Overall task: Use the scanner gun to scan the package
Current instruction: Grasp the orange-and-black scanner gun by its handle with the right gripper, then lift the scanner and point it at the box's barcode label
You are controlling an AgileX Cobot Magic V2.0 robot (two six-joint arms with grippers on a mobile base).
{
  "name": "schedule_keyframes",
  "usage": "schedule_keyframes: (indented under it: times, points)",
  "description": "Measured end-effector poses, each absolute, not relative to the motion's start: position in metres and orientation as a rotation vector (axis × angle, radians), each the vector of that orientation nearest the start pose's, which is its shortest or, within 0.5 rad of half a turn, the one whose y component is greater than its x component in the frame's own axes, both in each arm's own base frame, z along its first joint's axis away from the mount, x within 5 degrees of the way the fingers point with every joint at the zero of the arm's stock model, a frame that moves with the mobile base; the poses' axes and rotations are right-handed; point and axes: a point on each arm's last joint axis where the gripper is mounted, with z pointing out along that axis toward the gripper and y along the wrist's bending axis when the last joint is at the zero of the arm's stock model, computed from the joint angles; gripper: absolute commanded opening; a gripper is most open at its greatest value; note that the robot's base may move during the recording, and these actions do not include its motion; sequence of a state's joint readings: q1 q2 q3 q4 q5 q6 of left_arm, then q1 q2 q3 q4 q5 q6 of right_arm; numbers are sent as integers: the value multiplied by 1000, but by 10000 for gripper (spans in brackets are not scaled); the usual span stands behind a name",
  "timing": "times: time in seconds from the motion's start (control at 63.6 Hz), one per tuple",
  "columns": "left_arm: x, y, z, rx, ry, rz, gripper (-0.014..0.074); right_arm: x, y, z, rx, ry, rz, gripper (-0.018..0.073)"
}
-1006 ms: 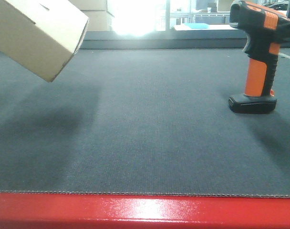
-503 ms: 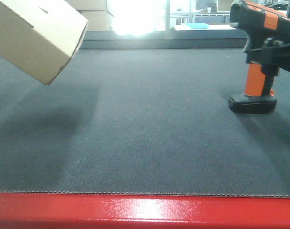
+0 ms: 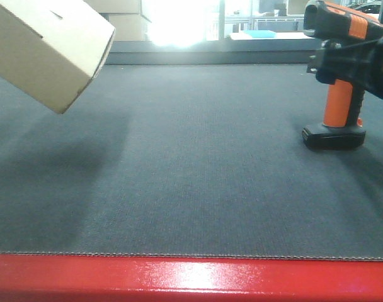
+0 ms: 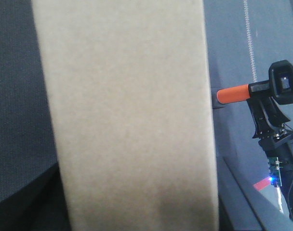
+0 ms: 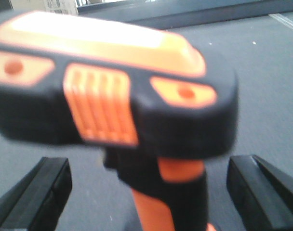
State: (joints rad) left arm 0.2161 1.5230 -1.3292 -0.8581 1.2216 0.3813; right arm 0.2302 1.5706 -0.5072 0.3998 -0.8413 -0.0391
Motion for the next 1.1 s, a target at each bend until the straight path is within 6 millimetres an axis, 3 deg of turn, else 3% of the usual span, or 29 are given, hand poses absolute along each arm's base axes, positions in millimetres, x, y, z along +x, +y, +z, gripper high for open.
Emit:
schedule_keyframes:
  times: [0.141,0.424,0.66,1.1]
  points:
    - [309,1,343,-53,2504,-979,-111,292,42,200,222,1712,96,561]
    - [308,2,343,-52,2507,-975,-111,300,44,189,228,1755,90,561]
    - [308,2,343,-50,2510,-970,-111,306,45,196,236,1729,98,561]
    - [308,4,341,-40,2531,-934,-111,307,44,197,252,1721,95,542]
